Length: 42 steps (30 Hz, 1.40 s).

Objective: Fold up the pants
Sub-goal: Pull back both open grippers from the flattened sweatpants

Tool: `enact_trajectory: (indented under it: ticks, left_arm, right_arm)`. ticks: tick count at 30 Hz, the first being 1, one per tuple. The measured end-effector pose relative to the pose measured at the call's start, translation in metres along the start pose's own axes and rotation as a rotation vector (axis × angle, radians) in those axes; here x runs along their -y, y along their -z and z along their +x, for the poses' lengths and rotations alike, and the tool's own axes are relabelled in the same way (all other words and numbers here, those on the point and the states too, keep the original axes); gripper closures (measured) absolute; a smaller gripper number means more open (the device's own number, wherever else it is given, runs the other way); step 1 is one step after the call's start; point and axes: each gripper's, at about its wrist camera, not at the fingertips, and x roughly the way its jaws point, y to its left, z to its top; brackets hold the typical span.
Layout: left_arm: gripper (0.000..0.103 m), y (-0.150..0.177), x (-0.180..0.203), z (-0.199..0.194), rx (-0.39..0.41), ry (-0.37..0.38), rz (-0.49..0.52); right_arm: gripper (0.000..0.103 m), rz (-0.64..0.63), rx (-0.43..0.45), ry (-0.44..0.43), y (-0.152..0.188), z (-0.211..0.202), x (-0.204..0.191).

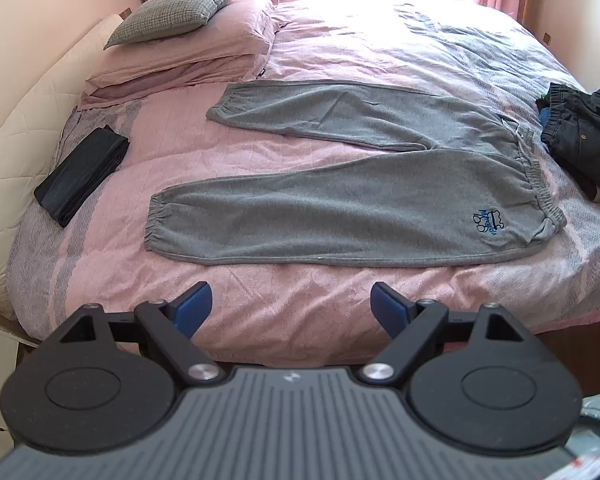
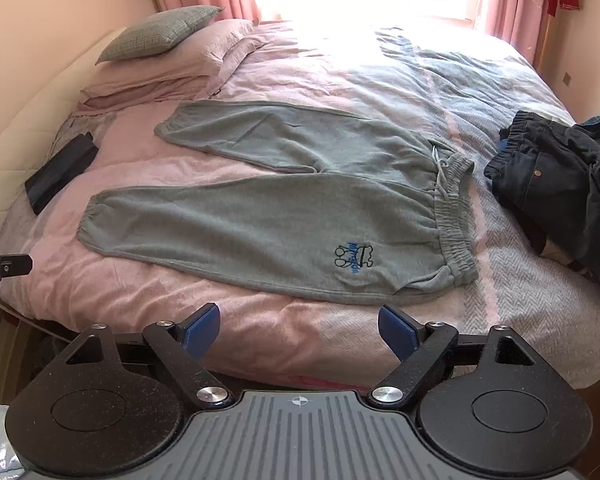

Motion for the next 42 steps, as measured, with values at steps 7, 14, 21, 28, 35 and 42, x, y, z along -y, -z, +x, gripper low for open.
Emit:
enact_trajectory:
  ticks: [7,14,21,28,35,42]
  left_arm:
    - [0.019,0.003,0.004,0.004,-0.019,0.005,-0.001]
    - [0.019,0.004,0.010,0.004,-0.027,-0.002,-0.006]
    - [0.019,0.005,0.017,0.001,-0.036,-0.016,-0.024]
    - [0.019,0.008,0.027,0.002,-0.041,-0.024,-0.052]
    - [0.019,0.007,0.040,0.004,-0.049,-0.017,-0.064]
    - [0.019,0.000,0.039,0.010,-0.047,-0.017,-0.068]
  right_arm:
    - [0.019,0.006,-0.011,0.009,-0.001,0.001,0.004]
    - [0.019,0.000,-0.020,0.000,0.000,0.003,0.010]
    - [0.019,-0.022,-0.027,-0.014,-0.002,0.005,0.016]
    - [0.019,-0.052,-0.028,-0.014,-0.005,0.005,0.024]
    - [0.019,-0.074,-0.022,-0.020,-0.008,0.005,0.039]
    - [0.019,-0.068,-0.026,-0.023,-0.014,0.011,0.042]
